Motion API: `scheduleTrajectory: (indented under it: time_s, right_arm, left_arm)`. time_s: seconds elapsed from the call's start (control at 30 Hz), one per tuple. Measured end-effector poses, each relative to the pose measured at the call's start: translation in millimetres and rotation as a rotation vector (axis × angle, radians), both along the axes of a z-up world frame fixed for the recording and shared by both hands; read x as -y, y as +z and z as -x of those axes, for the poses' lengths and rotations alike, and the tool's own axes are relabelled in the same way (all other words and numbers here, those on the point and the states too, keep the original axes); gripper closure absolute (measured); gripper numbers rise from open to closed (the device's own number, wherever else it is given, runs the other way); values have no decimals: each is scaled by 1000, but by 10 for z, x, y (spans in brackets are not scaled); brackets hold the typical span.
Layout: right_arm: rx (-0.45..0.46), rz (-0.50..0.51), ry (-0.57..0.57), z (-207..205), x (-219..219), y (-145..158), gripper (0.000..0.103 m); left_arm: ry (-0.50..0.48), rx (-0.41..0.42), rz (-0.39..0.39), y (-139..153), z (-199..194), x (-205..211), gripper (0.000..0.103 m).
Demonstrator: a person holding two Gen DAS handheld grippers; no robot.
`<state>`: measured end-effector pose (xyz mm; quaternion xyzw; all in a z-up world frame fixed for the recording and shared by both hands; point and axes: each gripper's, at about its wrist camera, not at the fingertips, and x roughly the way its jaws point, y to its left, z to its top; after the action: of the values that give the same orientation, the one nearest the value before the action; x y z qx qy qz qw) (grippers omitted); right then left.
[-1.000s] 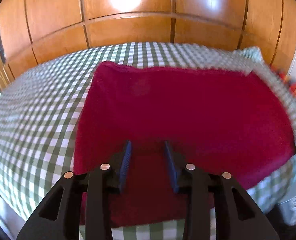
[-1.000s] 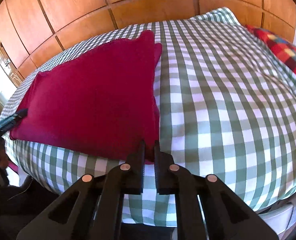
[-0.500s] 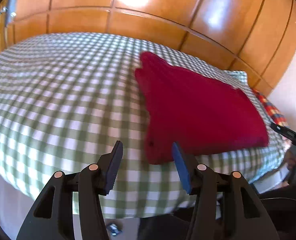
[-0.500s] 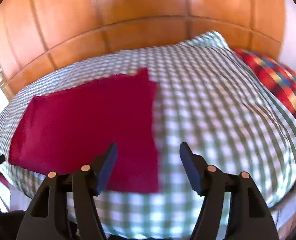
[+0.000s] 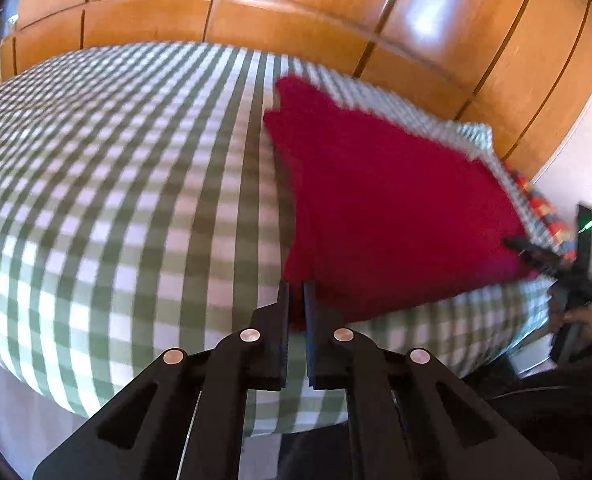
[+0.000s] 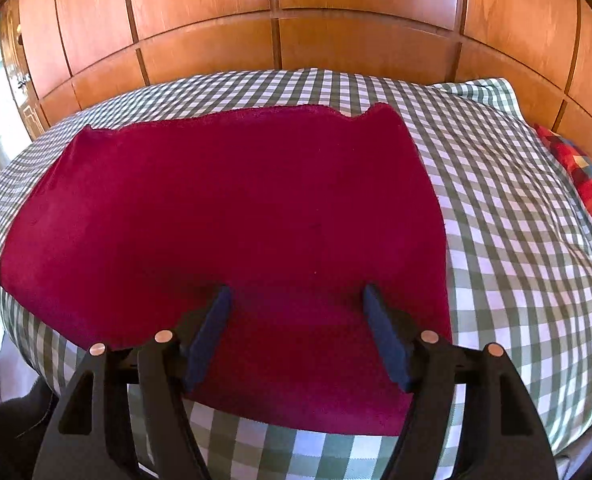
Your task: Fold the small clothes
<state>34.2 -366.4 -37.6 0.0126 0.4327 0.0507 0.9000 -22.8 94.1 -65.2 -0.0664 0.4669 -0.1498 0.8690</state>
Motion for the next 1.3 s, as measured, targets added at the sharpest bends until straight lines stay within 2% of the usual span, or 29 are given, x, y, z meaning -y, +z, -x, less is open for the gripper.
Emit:
scheduleTrajectory:
  time_s: [0.07,0.13,0.2,0.3,0.37,0.47,0.53,0.63,0.9,1.03,1.13,1.3]
  right_arm:
    - [6,1,2,23,12,2,34]
    - [8,-10,2,20,16,7,34]
    - [14,-16,0,19,13,4,33]
    - [21,-6,-4,44,-27,10,33]
    - [21,-9,-4,49,-22,9,33]
    - [21,-8,-2,68,-21,8,32]
    - [19,-1,0,74,-24,9,32]
    - [10,4,2,63,-31,13,32]
    - [-6,19,8,38,-43,30,29]
    - [-23,-42,16,3,48,156,26]
    - [5,-71,-11,-68,176,303,26]
    - [46,-66,-101,-441,480,499,26]
  left_arm:
    - [5,10,-27,26,3,38,96]
    - [61,17,9,157,5,-61,94]
    - [146,60,-27,318,7,-159,94]
    - [185,119,-15,528,-30,-149,94]
    - [191,156,-54,622,-85,-27,94]
    - [193,213,-170,705,-241,298,94]
    - [187,253,-246,737,-317,523,89]
    - [166,284,-283,781,-429,751,89]
    - [84,279,-282,735,-662,1093,89]
    - [69,261,-288,649,-761,1135,89]
    - [68,242,-281,585,-838,1136,89]
    - [72,221,-307,463,-962,1141,89]
